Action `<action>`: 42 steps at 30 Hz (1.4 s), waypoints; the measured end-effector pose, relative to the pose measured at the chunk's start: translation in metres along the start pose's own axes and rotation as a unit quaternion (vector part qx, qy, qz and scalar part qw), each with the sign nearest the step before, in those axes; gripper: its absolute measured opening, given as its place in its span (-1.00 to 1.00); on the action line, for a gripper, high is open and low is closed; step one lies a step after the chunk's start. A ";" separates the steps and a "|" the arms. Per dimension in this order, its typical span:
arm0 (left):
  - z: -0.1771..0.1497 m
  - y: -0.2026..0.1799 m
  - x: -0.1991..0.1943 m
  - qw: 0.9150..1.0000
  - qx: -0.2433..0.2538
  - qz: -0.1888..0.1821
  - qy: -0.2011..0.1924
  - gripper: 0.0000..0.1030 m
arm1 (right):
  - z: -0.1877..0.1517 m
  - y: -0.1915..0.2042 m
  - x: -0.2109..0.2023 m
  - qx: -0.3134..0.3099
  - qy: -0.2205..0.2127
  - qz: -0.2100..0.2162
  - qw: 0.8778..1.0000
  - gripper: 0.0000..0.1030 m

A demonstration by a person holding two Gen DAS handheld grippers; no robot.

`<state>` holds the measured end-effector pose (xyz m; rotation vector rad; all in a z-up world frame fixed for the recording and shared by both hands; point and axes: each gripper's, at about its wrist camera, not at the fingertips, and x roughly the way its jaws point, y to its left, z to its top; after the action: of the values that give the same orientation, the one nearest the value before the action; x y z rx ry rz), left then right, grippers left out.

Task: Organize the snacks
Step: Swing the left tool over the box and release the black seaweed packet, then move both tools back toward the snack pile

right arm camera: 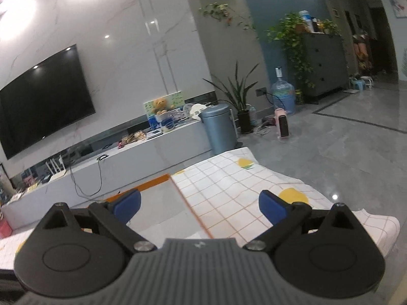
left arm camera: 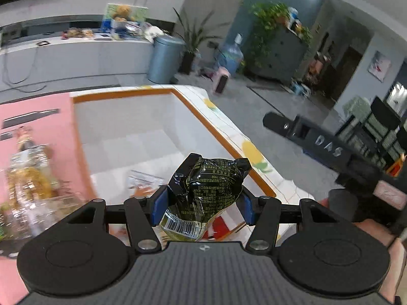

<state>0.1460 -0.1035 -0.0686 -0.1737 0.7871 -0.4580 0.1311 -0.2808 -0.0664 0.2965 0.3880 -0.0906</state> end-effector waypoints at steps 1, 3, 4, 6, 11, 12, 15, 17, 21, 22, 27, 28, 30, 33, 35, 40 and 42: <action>0.000 -0.003 0.006 1.000 0.005 0.003 0.005 0.27 | 0.001 -0.001 0.000 0.000 0.000 -0.003 1.000 0.88; 0.002 -0.009 0.023 1.000 0.015 0.010 0.020 0.27 | 0.004 -0.008 -0.003 -0.001 -0.001 -0.007 1.000 0.88; 0.003 -0.011 0.031 0.999 0.016 0.012 0.028 0.27 | 0.006 -0.011 -0.002 0.004 0.003 -0.008 1.000 0.88; 0.002 -0.012 0.046 0.999 0.013 0.015 0.043 0.27 | 0.007 -0.022 -0.002 0.029 0.015 -0.008 0.999 0.88; 0.004 -0.012 0.072 0.997 0.009 0.034 0.067 0.27 | 0.007 -0.031 -0.006 0.032 0.024 0.011 0.999 0.88; 0.005 -0.012 0.077 0.997 0.008 0.035 0.071 0.27 | 0.007 -0.033 -0.005 0.031 0.026 0.012 0.999 0.88; 0.005 -0.016 0.084 0.996 0.005 0.040 0.077 0.27 | 0.007 -0.037 -0.001 0.043 0.035 0.018 0.998 0.88; 0.006 -0.018 0.087 0.996 0.000 0.045 0.081 0.27 | 0.008 -0.041 -0.002 0.050 0.035 0.017 0.998 0.88; 0.005 -0.026 0.091 0.994 -0.005 0.050 0.092 0.36 | 0.007 -0.048 -0.007 0.073 0.030 0.013 0.997 0.88; 0.007 -0.028 0.094 0.994 -0.005 0.047 0.102 0.49 | 0.007 -0.050 -0.007 0.080 0.031 0.013 0.996 0.88; 0.009 -0.034 0.083 0.994 0.022 0.021 0.100 0.75 | 0.007 -0.057 -0.005 0.119 0.039 0.046 0.991 0.88; 0.009 -0.035 0.080 0.995 0.024 0.030 0.097 0.76 | 0.008 -0.056 -0.006 0.117 0.038 0.051 0.991 0.88; 0.010 -0.036 0.072 0.994 0.028 0.050 0.093 0.75 | 0.009 -0.052 -0.007 0.108 0.033 0.052 0.992 0.88; 0.012 -0.033 0.058 0.993 0.027 0.071 0.085 0.75 | 0.009 -0.050 -0.007 0.101 0.036 0.049 0.993 0.88; 0.015 -0.030 0.048 0.993 0.025 0.080 0.083 0.76 | 0.009 -0.048 -0.006 0.096 0.037 0.046 0.994 0.88; 0.021 -0.014 0.005 0.992 0.010 0.110 0.063 0.76 | 0.008 -0.041 -0.005 0.082 0.042 0.049 0.995 0.88; 0.023 -0.009 -0.010 0.990 0.013 0.126 0.056 0.76 | 0.008 -0.034 -0.003 0.076 0.045 0.058 0.994 0.88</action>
<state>0.1532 -0.1072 -0.0430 -0.0225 0.8997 -0.2402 0.1266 -0.3155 -0.0672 0.4747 0.4541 0.0066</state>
